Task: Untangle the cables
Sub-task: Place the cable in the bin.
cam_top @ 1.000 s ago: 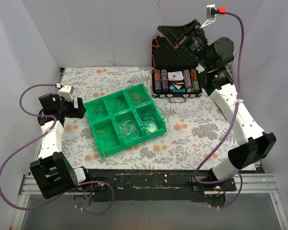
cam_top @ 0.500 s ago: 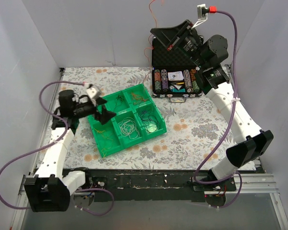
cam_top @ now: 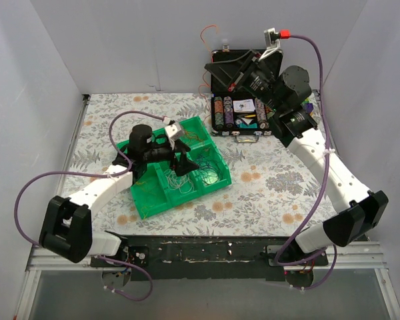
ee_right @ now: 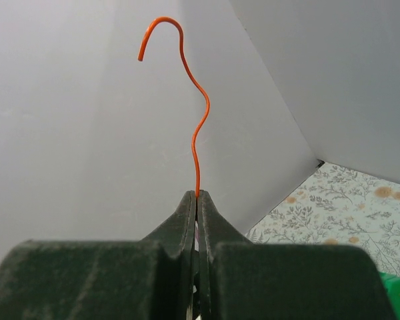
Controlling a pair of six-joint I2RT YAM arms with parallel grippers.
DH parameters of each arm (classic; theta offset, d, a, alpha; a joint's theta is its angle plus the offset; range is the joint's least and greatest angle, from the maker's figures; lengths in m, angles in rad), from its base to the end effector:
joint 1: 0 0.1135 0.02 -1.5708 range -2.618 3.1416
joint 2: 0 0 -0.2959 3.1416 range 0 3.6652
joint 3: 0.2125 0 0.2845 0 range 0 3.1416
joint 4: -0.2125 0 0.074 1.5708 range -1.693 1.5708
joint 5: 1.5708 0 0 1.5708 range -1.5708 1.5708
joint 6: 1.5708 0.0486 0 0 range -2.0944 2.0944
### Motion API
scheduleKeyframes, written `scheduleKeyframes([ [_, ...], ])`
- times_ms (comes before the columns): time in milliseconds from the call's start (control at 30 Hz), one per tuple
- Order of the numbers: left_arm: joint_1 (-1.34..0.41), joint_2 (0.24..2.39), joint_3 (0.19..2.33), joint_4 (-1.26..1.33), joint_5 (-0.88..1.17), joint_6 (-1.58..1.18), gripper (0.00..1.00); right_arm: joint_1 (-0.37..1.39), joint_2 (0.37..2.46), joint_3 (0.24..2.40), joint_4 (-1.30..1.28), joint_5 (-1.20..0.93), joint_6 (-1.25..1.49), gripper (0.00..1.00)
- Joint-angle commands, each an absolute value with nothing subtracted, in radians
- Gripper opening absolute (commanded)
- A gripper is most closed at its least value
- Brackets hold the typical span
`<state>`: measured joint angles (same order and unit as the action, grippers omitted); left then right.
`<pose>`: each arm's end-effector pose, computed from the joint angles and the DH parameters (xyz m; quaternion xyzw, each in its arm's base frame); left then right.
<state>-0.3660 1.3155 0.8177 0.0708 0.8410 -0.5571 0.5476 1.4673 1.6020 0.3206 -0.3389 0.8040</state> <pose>0.2813 -0.1466 0.2757 0.1467 0.7852 -0.5274 0.2895 0.3029 0.2036 0.5573 -0.0752 0.5357 0.5928 0.5967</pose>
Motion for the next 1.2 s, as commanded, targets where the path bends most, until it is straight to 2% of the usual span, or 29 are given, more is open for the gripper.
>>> scheduleKeyframes([
  [0,-0.434,1.350,0.868,0.212,0.744,-0.584,0.88,0.549,1.405,1.579,0.376,-0.321,0.784,0.01],
  [233,-0.480,1.436,0.897,0.265,0.732,-0.617,0.68,0.548,1.394,1.562,0.376,-0.322,0.788,0.01],
  [300,-0.491,1.448,0.891,0.282,0.724,-0.612,0.59,0.548,1.396,1.560,0.377,-0.328,0.790,0.01],
  [400,-0.506,1.453,0.881,0.272,0.724,-0.578,0.39,0.548,1.393,1.554,0.379,-0.325,0.787,0.01],
  [533,-0.515,1.465,0.868,0.285,0.696,-0.546,0.29,0.546,1.397,1.565,0.376,-0.328,0.787,0.01],
  [667,-0.531,1.468,0.848,0.322,0.647,-0.529,0.00,0.540,1.404,1.583,0.365,-0.322,0.785,0.01],
  [1167,-0.653,1.457,0.781,0.295,0.592,-0.356,0.00,0.460,1.517,1.841,0.259,-0.288,0.710,0.01],
])
